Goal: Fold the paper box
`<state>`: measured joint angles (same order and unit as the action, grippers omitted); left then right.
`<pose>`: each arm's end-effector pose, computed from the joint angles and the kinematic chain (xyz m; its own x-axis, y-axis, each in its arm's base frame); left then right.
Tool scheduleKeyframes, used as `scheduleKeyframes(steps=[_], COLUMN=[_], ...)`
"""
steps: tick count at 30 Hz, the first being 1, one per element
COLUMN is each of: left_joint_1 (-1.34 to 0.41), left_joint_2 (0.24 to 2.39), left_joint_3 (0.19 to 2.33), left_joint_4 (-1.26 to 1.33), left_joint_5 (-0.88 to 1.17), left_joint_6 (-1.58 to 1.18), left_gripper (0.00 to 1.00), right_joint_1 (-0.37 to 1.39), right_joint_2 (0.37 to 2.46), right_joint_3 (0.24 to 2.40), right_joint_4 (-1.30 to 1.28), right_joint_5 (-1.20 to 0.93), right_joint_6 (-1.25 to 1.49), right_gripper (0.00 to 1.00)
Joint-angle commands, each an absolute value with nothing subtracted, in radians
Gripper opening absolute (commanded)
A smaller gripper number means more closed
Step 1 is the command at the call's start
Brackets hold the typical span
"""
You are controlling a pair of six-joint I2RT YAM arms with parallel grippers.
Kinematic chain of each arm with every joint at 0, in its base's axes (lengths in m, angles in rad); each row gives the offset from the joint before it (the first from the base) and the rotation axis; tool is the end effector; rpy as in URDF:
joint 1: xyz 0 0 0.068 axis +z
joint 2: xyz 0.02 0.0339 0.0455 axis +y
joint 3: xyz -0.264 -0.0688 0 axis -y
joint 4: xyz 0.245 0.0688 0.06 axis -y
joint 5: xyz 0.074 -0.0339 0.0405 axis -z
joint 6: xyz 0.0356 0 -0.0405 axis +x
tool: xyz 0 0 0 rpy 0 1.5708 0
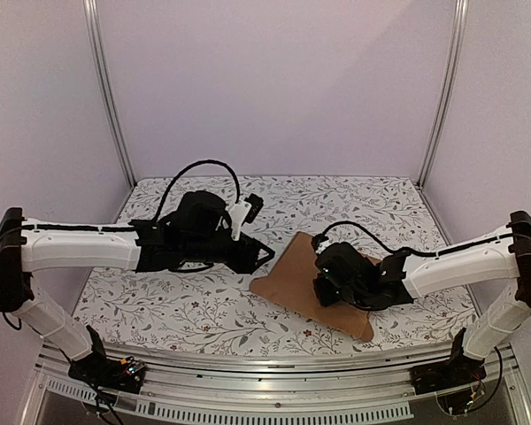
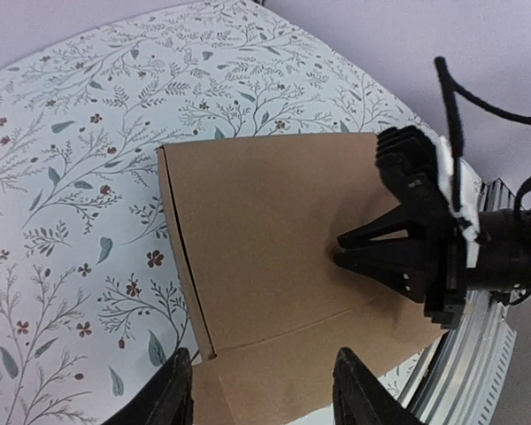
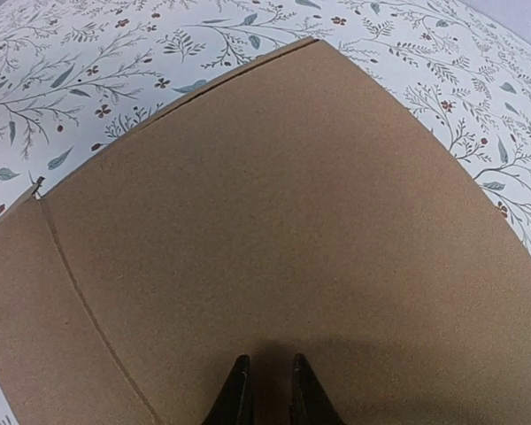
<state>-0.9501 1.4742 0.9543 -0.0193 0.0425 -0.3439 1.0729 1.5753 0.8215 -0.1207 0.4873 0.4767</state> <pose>0.1913 -0.2701 0.2504 -0.5623 0.2073 -0.8005 0.6844 0.6600 -0.3099 0.1620 0.2631 0.1727 -0.6160 -0.2842 -0.7347 -0.3942 0.9187 -0.0249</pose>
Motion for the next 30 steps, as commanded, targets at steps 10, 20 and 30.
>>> scheduleKeyframes(steps=[10, 20, 30], left_joint_1=[-0.824, -0.759, -0.729], left_joint_2=[1.787, 1.939, 2.042], left_joint_3=[1.121, 1.204, 1.237], left_joint_4=[0.026, 0.017, 0.047], left_joint_5=[0.169, 0.296, 0.438], left_joint_6=[-0.384, -0.455, -0.518], left_gripper=[0.66, 0.86, 0.84], right_joint_1=[1.071, 1.050, 0.884], right_joint_2=[1.158, 0.975, 0.976], right_joint_3=[0.729, 0.636, 0.501], right_joint_4=[-0.423, -0.595, -0.473], right_joint_5=[0.591, 0.612, 0.355], right_joint_6=[0.522, 0.732, 0.915], right_gripper=[0.97, 0.99, 0.99])
